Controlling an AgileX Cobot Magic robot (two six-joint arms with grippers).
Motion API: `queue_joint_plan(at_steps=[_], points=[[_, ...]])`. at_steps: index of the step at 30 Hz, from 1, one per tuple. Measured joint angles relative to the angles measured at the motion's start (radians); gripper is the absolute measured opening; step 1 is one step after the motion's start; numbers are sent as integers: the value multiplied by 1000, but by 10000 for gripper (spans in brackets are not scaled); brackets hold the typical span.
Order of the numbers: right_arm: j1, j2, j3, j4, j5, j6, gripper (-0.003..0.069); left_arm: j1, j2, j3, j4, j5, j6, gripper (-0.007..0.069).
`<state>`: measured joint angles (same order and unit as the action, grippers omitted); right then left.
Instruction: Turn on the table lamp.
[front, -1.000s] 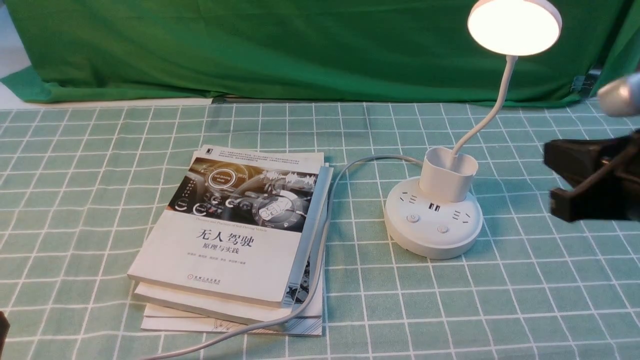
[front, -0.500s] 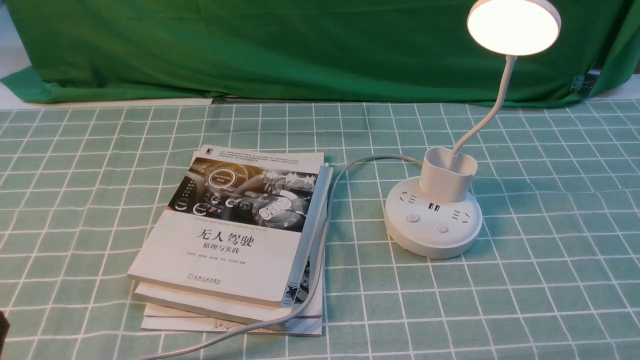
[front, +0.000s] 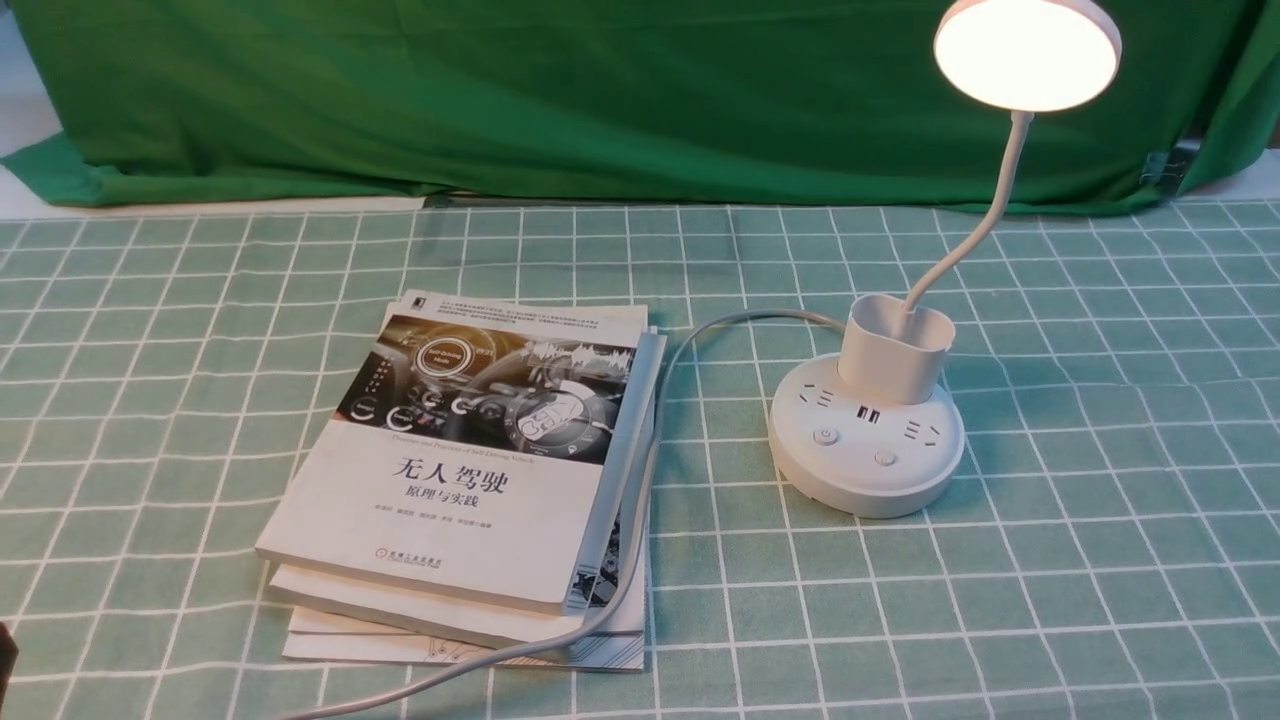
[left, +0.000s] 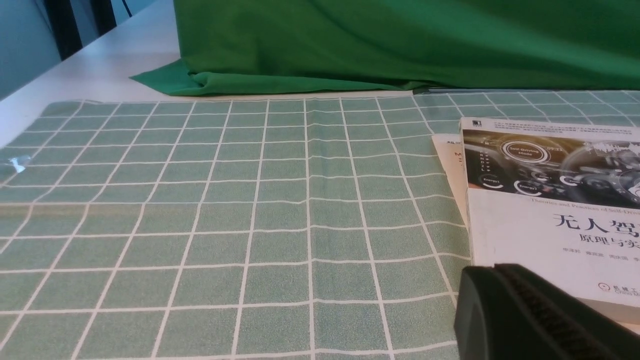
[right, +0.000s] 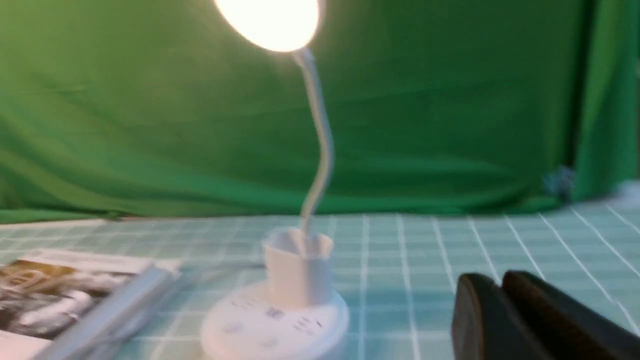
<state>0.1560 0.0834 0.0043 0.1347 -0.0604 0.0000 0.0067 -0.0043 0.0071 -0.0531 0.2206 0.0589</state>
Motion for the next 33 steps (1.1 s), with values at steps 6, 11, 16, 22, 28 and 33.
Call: queue_joint_plan(at_steps=[6, 11, 16, 22, 28, 33], points=[[-126, -80, 7, -124, 229, 117, 135, 0, 0, 0, 0, 0, 0, 21], [-126, -81, 7, -135, 273, 125, 149, 0, 0, 0, 7, 0, 0, 21], [-127, -81, 7, -129, 275, 130, 158, 0, 0, 0, 10, 0, 0, 21], [-127, -81, 7, -129, 275, 132, 180, 0, 0, 0, 10, 0, 0, 21], [-127, -81, 7, -129, 276, 132, 195, 0, 0, 0, 10, 0, 0, 21], [-127, -81, 7, -129, 276, 133, 209, 0, 0, 0, 10, 0, 0, 21]])
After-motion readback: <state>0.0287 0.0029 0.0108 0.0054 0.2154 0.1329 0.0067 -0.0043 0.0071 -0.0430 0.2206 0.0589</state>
